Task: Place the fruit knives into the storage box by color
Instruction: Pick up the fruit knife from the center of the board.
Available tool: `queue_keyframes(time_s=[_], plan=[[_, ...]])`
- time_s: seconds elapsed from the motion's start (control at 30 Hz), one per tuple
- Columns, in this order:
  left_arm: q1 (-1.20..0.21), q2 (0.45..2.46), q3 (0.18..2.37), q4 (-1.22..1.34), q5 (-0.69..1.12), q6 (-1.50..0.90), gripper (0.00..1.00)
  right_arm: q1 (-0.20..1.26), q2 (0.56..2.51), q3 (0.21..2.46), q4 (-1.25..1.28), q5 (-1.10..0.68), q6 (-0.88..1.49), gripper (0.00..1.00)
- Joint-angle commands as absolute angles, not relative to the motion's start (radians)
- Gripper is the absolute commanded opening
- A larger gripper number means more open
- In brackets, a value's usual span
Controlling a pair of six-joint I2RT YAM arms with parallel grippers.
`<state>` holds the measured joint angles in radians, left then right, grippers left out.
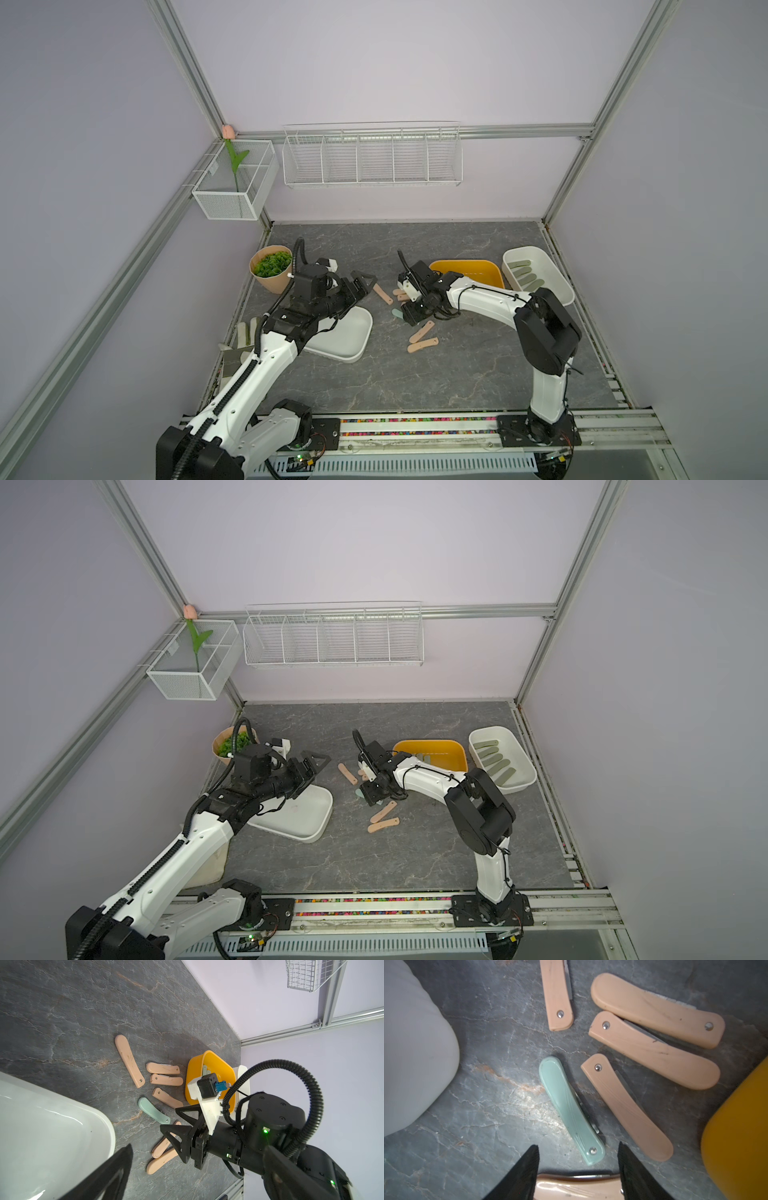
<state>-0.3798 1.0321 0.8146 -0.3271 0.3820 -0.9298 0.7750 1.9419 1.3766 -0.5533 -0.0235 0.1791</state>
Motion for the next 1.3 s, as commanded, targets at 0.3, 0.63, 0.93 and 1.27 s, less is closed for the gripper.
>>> queue_keyframes(time_s=[0.3, 0.63, 0.93, 1.27], plan=[[-0.370, 1.004, 0.854, -0.370, 0.378, -0.903, 0.99, 0.800, 2.014, 1.409, -0.567, -0.028, 0.174, 0.64], [-0.369, 1.005, 0.858, -0.369, 0.384, -0.905, 0.99, 0.849, 2.015, 1.384, -0.557, -0.042, 0.192, 0.61], [-0.369, 1.001, 0.856, -0.368, 0.388, -0.908, 0.99, 0.898, 2.018, 1.405, -0.567, -0.012, 0.212, 0.59], [-0.369, 0.998, 0.850, -0.370, 0.382, -0.905, 0.99, 0.922, 2.078, 1.435, -0.633, 0.145, 0.213, 0.59]])
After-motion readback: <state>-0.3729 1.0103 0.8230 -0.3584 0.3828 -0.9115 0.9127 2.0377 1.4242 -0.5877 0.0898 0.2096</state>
